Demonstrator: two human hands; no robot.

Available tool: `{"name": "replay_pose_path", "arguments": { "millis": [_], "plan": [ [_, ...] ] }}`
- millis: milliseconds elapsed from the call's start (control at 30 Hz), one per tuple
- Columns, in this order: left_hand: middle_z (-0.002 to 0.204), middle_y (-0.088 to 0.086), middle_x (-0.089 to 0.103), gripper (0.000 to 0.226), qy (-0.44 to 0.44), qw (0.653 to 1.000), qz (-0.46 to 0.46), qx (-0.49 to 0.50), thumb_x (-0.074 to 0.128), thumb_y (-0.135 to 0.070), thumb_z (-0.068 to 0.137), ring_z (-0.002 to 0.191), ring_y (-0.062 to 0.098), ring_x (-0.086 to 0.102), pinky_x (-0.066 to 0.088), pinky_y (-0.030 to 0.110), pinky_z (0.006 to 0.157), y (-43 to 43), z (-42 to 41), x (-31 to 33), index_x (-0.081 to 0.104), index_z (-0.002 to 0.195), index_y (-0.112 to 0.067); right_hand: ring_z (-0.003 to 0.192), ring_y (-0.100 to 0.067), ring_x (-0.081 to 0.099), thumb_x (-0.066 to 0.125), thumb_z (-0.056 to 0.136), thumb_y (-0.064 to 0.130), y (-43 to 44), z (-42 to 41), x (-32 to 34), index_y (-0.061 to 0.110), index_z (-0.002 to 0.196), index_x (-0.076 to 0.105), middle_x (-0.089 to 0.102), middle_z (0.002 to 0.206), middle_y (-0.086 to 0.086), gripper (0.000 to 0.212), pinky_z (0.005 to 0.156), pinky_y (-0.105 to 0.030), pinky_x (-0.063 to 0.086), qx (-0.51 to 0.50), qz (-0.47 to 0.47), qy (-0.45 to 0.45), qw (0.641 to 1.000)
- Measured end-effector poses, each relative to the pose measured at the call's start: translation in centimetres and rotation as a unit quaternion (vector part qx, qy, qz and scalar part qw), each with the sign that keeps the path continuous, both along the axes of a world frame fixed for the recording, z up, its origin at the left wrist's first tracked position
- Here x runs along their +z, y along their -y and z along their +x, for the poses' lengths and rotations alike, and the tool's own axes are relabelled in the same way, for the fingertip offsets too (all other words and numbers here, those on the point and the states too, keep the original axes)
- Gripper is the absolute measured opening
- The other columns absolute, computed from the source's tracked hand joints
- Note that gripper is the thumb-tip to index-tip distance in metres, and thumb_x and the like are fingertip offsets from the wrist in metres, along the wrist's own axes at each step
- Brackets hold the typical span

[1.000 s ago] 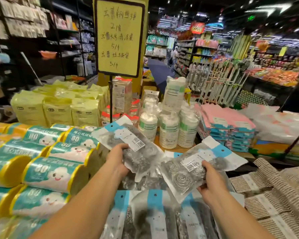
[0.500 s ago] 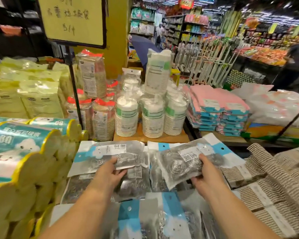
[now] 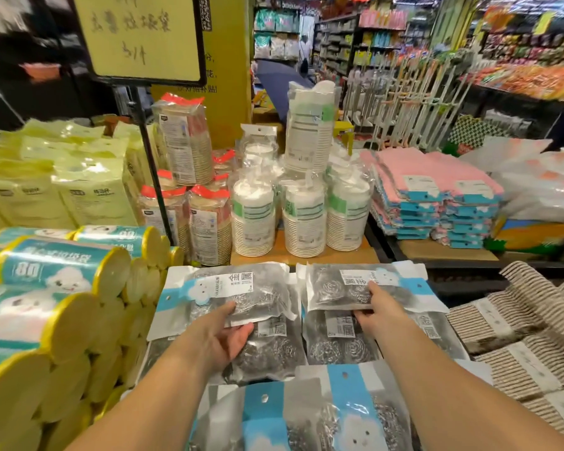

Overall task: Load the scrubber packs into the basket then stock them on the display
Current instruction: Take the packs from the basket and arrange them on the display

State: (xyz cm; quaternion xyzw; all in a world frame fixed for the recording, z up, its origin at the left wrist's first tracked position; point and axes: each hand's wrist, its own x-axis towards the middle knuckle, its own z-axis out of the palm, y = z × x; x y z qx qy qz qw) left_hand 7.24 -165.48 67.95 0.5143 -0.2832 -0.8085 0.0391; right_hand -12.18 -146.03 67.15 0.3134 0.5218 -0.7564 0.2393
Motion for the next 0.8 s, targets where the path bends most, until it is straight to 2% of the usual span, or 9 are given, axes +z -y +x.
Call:
{"name": "replay_pose_path", "arguments": {
  "millis": [67,133,167,300,367,467,533,700,800],
  "plan": [
    [0.108,0.025,0.069,0.033,0.010,1.000,-0.011,-0.018,0.072,-0.029,0.089,0.060,0.030,0.072,0.059,0.034,0.044,0.2,0.4,0.1,0.064,0.112,-0.007,0.073,-0.027,0.063,0.069,0.093,0.016,-0.2,0.3,0.6,0.006,0.113,0.059,0.063,0.088,-0.016,0.024,0.044,-0.030,0.054,0.014,0.019,0.012,1.000],
    [0.105,0.021,0.065,0.040,0.021,0.998,-0.028,-0.050,0.071,-0.034,0.089,0.046,0.028,0.067,0.056,0.032,0.037,-0.1,0.9,0.6,0.058,0.110,-0.004,0.086,-0.026,0.063,0.069,0.092,0.013,-0.9,0.9,1.1,0.002,0.117,0.059,0.065,0.101,-0.017,0.030,0.067,-0.032,0.054,0.027,0.035,0.021,0.999],
    [0.101,0.020,0.063,0.042,0.026,0.997,-0.036,-0.056,0.071,-0.036,0.089,0.043,0.028,0.066,0.054,0.032,0.034,-0.1,1.3,0.9,0.056,0.108,-0.003,0.091,-0.026,0.062,0.072,0.089,0.013,-1.3,1.1,1.1,0.002,0.122,0.060,0.066,0.108,-0.017,0.037,0.071,-0.032,0.052,0.038,0.048,0.023,0.998],
    [0.068,0.014,0.057,0.037,0.036,0.990,-0.110,-0.080,0.070,-0.036,0.087,0.037,0.021,0.055,0.044,0.020,0.034,0.4,3.9,3.4,0.053,0.086,-0.003,0.092,-0.026,0.061,0.076,0.086,0.014,-3.6,3.6,3.3,0.004,0.121,0.064,0.058,0.096,-0.018,0.038,0.071,-0.033,0.057,0.047,0.076,-0.011,0.996],
    [0.056,0.012,0.053,0.035,0.026,0.980,-0.183,-0.076,0.066,-0.035,0.090,0.039,0.020,0.048,0.037,0.018,0.036,0.1,5.7,5.1,0.050,0.084,-0.005,0.097,-0.024,0.059,0.069,0.091,0.010,-4.8,5.3,5.2,0.004,0.125,0.060,0.056,0.102,-0.017,0.035,0.074,-0.030,0.056,0.042,0.054,-0.041,0.997],
    [0.066,0.014,0.060,0.031,0.042,0.944,-0.320,-0.075,0.068,-0.031,0.091,0.044,0.022,0.053,0.038,0.020,0.043,-1.9,9.4,8.7,0.055,0.088,-0.003,0.088,-0.020,0.061,0.063,0.095,0.005,-5.8,8.6,9.7,0.000,0.132,0.054,0.059,0.110,-0.018,0.038,0.078,-0.029,0.058,0.034,-0.031,-0.101,0.994],
    [0.069,0.011,0.065,0.030,0.043,0.916,-0.393,-0.069,0.071,-0.031,0.089,0.049,0.021,0.056,0.040,0.021,0.046,-3.6,12.6,11.0,0.059,0.093,-0.004,0.085,-0.020,0.063,0.063,0.095,0.004,-6.0,11.5,12.9,-0.002,0.119,0.056,0.060,0.114,-0.020,0.026,0.073,-0.028,0.060,0.072,-0.066,-0.146,0.984],
    [0.063,0.007,0.064,0.023,0.076,0.840,-0.535,-0.054,0.069,-0.023,0.090,0.049,0.014,0.058,0.039,0.021,0.044,-8.9,23.0,15.1,0.059,0.087,-0.003,0.076,-0.016,0.061,0.064,0.095,0.011,-5.7,22.0,17.6,0.008,0.095,0.059,0.062,0.086,-0.009,0.005,0.075,-0.031,0.056,0.284,-0.075,-0.231,0.927],
    [0.073,0.008,0.068,0.025,0.123,0.801,-0.584,-0.050,0.071,-0.025,0.088,0.057,0.013,0.062,0.042,0.018,0.046,-12.0,30.9,16.3,0.063,0.090,-0.001,0.064,-0.012,0.053,0.062,0.092,0.006,-4.9,29.9,17.9,0.013,0.079,0.059,0.055,0.071,-0.003,0.016,0.064,-0.026,0.049,0.421,-0.088,-0.276,0.859]
  ]
}}
